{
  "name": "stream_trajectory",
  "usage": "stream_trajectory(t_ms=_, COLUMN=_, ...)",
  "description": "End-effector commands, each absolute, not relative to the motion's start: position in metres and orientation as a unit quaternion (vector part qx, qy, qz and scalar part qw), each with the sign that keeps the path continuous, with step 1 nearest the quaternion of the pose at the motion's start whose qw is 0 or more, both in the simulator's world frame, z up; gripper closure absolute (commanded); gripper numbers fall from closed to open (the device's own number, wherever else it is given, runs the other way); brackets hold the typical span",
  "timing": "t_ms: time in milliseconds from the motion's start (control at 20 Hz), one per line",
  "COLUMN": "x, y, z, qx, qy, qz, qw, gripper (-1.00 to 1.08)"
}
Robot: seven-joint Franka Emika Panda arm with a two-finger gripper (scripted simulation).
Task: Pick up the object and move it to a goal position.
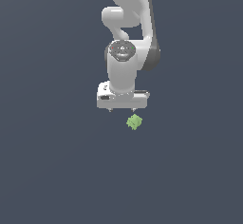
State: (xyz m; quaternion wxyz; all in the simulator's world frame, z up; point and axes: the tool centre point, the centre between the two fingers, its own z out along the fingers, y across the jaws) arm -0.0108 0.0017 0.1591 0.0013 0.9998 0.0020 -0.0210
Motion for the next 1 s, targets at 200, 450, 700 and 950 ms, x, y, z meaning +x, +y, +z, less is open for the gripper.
stream_trajectory(t_ms=200, x=-0.013, y=-0.006, z=0.156, qx=1.0, qy=-0.009, qz=-0.026, qw=0.003, gripper=-0.92)
stream_trajectory(t_ms=450, x=-0.018, y=-0.024, z=0.151, qx=0.999, qy=-0.03, qz=-0.039, qw=0.007, gripper=-0.92)
stream_trajectory(t_ms=700, x=-0.018, y=-0.024, z=0.151, qx=0.999, qy=-0.03, qz=-0.039, qw=0.007, gripper=-0.92)
stream_trajectory(t_ms=950, x=-0.018, y=-0.02, z=0.148, qx=0.998, qy=-0.042, qz=-0.038, qw=0.007, gripper=-0.92)
